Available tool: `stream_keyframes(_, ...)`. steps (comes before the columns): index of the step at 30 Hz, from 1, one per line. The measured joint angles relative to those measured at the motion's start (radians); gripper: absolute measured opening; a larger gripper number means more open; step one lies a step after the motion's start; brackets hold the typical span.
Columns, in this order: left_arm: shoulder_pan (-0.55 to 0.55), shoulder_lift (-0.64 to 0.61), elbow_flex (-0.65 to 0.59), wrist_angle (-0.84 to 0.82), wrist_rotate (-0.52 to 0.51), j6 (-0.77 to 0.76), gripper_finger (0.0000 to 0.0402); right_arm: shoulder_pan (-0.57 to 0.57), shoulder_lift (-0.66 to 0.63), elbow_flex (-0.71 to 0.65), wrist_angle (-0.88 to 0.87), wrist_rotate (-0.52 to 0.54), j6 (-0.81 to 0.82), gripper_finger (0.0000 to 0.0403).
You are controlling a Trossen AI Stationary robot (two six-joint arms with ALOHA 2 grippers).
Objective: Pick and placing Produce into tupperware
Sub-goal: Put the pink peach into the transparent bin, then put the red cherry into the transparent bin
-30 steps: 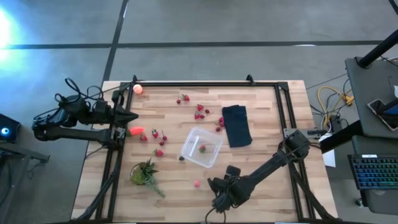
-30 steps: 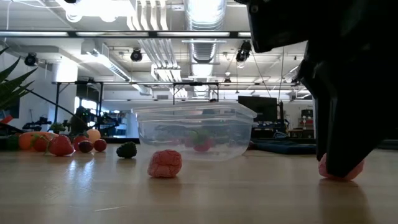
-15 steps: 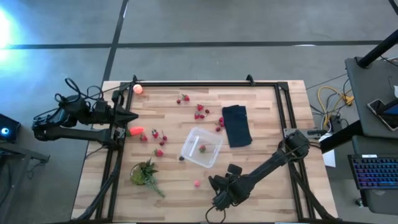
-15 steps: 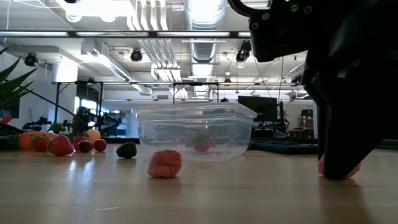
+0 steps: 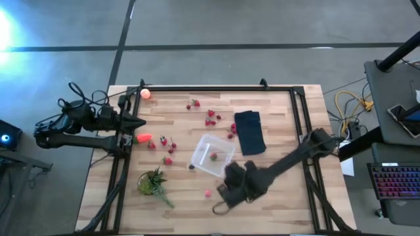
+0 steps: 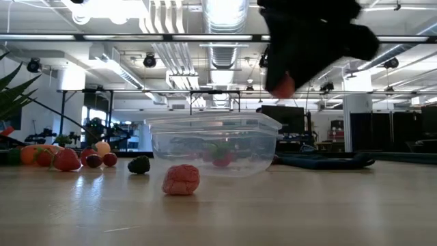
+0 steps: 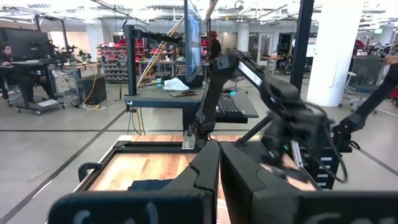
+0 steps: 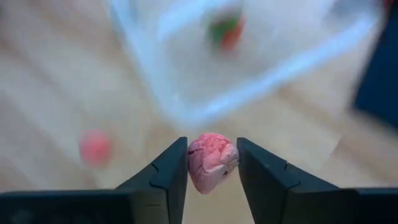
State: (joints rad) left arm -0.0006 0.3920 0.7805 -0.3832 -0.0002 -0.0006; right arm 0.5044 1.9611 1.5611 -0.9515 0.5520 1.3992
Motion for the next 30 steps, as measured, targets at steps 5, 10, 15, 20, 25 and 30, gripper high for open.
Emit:
stream_keyframes(5, 0.0, 0.0, 0.0, 0.0, 0.0, 0.0, 0.0, -0.159, -0.074, -0.008, 0.035, -0.118, -0.224, 0.0117)
stream_keyframes(10, 0.0, 0.0, 0.0, 0.0, 0.0, 0.0, 0.0, -0.285, -0.048, -0.001, 0.109, -0.249, -0.462, 0.0131)
stream_keyframes(15, 0.0, 0.0, 0.0, 0.0, 0.0, 0.0, 0.0, -0.324, 0.0, 0.004, 0.083, -0.341, -0.544, 0.0157)
stream_keyframes(20, 0.0, 0.0, 0.0, 0.0, 0.0, 0.0, 0.0, -0.321, 0.005, 0.004, 0.03, -0.319, -0.547, 0.0196)
stream_keyframes(25, 0.0, 0.0, 0.0, 0.0, 0.0, 0.0, 0.0, -0.352, -0.044, 0.003, -0.065, -0.22, -0.477, 0.0224)
stream_keyframes(30, 0.0, 0.0, 0.0, 0.0, 0.0, 0.0, 0.0, -0.498, -0.091, -0.008, -0.149, -0.307, -0.456, 0.0228)
